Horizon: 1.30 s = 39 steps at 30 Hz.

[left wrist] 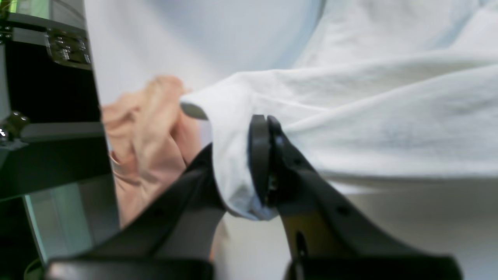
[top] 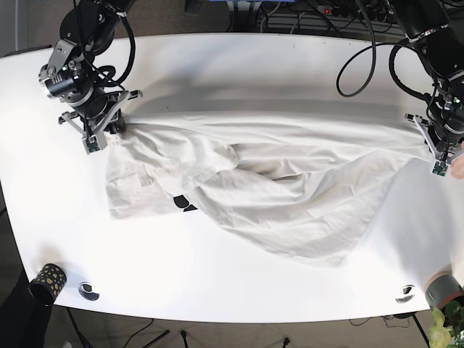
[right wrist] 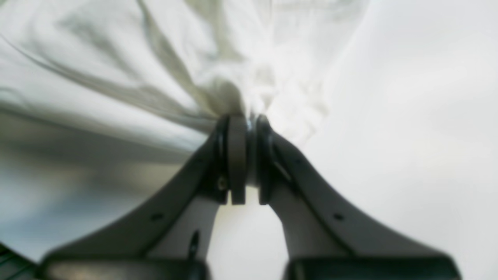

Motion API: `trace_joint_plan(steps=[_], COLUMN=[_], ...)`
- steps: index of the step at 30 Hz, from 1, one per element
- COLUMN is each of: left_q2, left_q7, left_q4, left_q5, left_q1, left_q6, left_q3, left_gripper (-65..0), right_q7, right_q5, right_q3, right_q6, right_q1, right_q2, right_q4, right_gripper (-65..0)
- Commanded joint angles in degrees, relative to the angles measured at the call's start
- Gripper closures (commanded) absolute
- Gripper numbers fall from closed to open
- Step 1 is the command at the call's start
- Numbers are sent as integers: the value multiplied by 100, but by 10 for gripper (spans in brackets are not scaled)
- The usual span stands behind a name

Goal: Fold the T-shirt properly
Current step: 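Hold the shirt edge with both grippers and drag it taut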

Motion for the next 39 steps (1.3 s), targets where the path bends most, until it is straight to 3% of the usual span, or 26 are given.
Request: trace_joint_plan(steps=[1, 4, 12, 15, 21, 29, 34, 39], left_q2=[-105, -105, -105, -105, 18, 27, 79, 79], left_q7=[-50, -50, -59, -59, -59, -59, -59, -59], left_q4=[107, 133, 107, 107, 116, 124, 107, 107], left_q5=[56, 56, 56, 56, 83, 83, 91, 91], left_q1=[38, 223, 610, 662, 645, 636, 636, 636], left_q6=[-31, -58, -58, -58, -58, -58, -58, -58], left_q3=[-67, -76, -84, -84, -76, -23, -23, -23], left_gripper=[0, 0, 0, 0, 0, 0, 0, 0], right_q7=[98, 98, 98, 98, 98, 90, -42, -60], right_q5=[242, 488, 1411, 1930, 2431, 2405, 2449, 2414], right_q3=[17, 17, 17, 17, -18, -62, -493, -713], right_q6=[-10, -10, -10, -10, -10, -10, -10, -10], right_q1=[-150, -484, -1372, -1477, -1284, -677, -545, -449], right_q2=[60, 60, 78, 315, 500, 667, 878, 869], right_q4=[123, 123, 123, 123, 123, -88, -114, -123], right_gripper=[0, 0, -300, -379, -398, -400, -395, -395])
